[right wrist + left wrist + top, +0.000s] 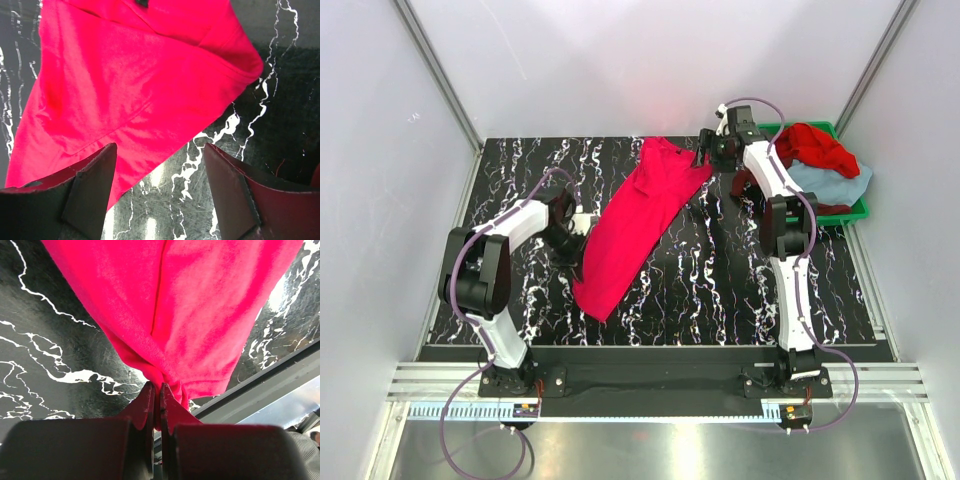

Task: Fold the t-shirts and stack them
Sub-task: Fold the tshirt

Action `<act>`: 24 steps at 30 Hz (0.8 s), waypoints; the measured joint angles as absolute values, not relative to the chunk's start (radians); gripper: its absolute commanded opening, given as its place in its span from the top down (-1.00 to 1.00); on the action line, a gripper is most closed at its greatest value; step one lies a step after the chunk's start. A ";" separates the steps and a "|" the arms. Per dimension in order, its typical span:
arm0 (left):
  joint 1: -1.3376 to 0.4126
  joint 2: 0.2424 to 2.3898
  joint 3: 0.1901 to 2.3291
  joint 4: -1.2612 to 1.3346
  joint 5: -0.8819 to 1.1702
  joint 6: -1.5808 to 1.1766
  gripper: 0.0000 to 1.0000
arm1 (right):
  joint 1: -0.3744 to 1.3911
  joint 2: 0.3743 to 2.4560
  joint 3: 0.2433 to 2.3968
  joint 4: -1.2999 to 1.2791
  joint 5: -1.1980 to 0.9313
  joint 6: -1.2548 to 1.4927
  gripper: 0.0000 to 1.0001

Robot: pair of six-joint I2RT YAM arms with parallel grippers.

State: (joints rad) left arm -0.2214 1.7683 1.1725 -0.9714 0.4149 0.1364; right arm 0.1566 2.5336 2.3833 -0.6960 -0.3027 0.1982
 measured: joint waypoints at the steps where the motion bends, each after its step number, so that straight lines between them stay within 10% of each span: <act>1: -0.221 1.768 1.172 -0.971 0.416 0.134 0.96 | 0.156 2.535 2.382 -0.697 -0.300 0.198 -0.54; 13: -0.221 1.746 1.163 -0.971 0.424 0.130 0.97 | 0.156 2.639 2.422 -0.700 -0.289 0.213 -0.14; 19: -0.222 1.742 1.157 -0.971 0.436 0.130 0.96 | 0.155 2.662 2.456 -0.701 -0.277 0.229 0.84; 24: -0.252 1.742 1.157 -0.973 0.459 0.130 0.99 | 0.155 2.706 2.503 -0.699 -0.278 0.244 1.00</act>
State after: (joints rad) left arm -0.2516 1.7420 1.1568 -0.9730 0.4587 0.1299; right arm 0.1547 2.7056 2.5031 -0.6994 -0.2779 0.2440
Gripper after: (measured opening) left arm 0.035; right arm 0.013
